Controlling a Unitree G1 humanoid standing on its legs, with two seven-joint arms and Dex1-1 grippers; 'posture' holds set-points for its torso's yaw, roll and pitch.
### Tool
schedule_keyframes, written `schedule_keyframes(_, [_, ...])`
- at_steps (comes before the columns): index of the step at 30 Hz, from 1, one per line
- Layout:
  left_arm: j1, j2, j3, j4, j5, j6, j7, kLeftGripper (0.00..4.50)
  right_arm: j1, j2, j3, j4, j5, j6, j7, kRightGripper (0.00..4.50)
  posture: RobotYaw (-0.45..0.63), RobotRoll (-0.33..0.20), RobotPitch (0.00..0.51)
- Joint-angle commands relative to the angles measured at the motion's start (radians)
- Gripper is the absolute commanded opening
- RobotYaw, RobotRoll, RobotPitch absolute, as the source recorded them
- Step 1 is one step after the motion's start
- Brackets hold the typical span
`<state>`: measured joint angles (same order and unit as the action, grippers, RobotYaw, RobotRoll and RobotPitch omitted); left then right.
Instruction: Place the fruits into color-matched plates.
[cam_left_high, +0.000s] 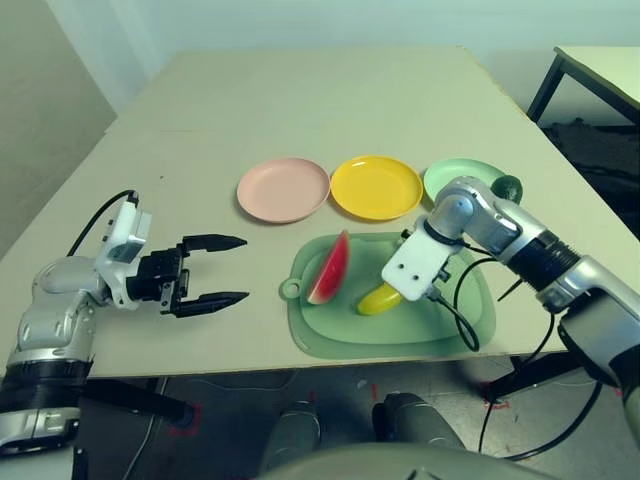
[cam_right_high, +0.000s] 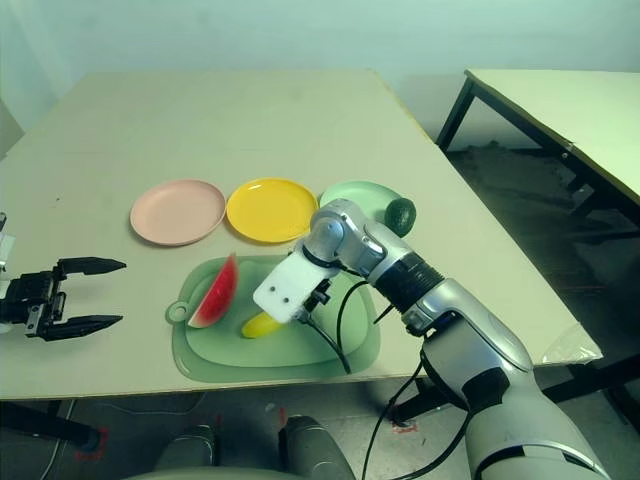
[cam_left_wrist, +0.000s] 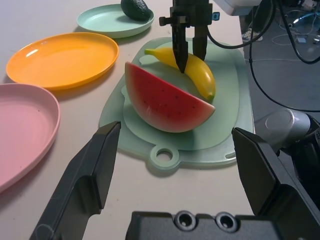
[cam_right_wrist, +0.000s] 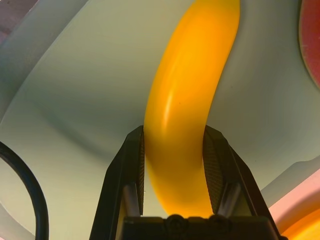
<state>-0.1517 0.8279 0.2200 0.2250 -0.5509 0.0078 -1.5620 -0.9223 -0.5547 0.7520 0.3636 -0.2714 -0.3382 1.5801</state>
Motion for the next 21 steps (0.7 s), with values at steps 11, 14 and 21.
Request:
schedule_keyframes(11, [-0.083, -0.041, 0.057, 0.087, 0.008, 0.018, 0.174, 4.50, -0.328, 0.098, -0.153, 0.390, 0.002, -0.012, -0.096, 1.65, -0.04, 0.000, 0.029])
schedule_keyframes(14, [-0.098, -0.047, 0.050, 0.077, 0.033, 0.052, 0.262, 4.50, -0.416, 0.168, -0.163, 0.634, -0.058, -0.039, -0.278, 1.65, -0.03, 0.000, 0.030])
schedule_keyframes(21, [-0.089, -0.043, 0.042, 0.015, 0.040, 0.115, 0.342, 4.50, -0.463, 0.266, -0.170, 0.921, -0.151, -0.014, -0.578, 1.65, -0.01, 0.000, 0.034])
